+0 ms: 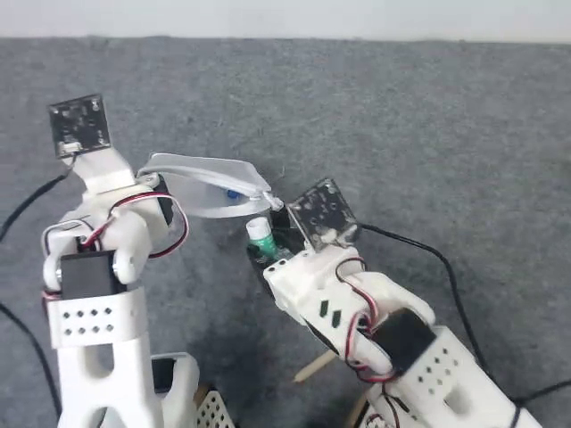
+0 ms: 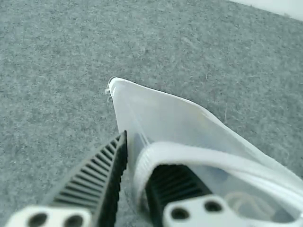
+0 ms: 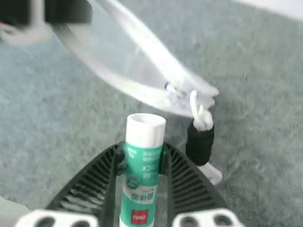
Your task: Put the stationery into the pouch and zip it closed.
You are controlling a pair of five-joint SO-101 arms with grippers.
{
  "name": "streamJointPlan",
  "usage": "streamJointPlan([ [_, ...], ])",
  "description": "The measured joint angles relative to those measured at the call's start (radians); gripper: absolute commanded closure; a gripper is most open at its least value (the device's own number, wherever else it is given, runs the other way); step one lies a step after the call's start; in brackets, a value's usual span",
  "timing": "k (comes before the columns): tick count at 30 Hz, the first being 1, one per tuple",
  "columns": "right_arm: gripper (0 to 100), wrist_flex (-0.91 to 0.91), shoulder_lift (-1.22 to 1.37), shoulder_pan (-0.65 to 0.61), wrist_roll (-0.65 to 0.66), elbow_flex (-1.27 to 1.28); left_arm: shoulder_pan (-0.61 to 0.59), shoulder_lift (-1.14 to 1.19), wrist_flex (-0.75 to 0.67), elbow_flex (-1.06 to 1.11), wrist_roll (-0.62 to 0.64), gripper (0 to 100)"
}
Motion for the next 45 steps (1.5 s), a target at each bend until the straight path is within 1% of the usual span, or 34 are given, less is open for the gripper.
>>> streamJointPlan([
  [4,99.2,0.000,-0.043,0.000,0.000,0.000,0.000,0.000,0.000,0.000,0.000,99],
  [7,99.2,-0.034,-0.052,0.000,0.000,0.000,0.000,0.000,0.000,0.000,0.000,99],
  [12,99.2,-0.118,-0.052,-0.002,0.000,0.000,0.000,0.000,0.000,0.000,0.000,99],
  [19,99.2,-0.250,-0.052,-0.058,0.000,0.000,0.000,0.000,0.000,0.002,0.000,99],
  [28,99.2,-0.396,-0.052,-0.057,0.005,0.000,0.000,-0.002,0.000,0.008,0.000,99],
  [33,99.2,-0.466,-0.052,-0.057,0.153,0.000,0.000,-0.002,0.000,0.008,0.000,99],
  [36,99.2,-0.522,-0.052,-0.057,0.190,0.000,0.000,-0.002,0.000,0.008,0.000,99],
  [40,99.2,-0.615,-0.052,-0.057,0.187,0.000,0.000,-0.002,0.000,0.008,0.000,99],
  [45,99.2,-0.697,-0.052,-0.057,0.123,0.000,0.000,-0.002,0.000,0.008,0.000,99],
])
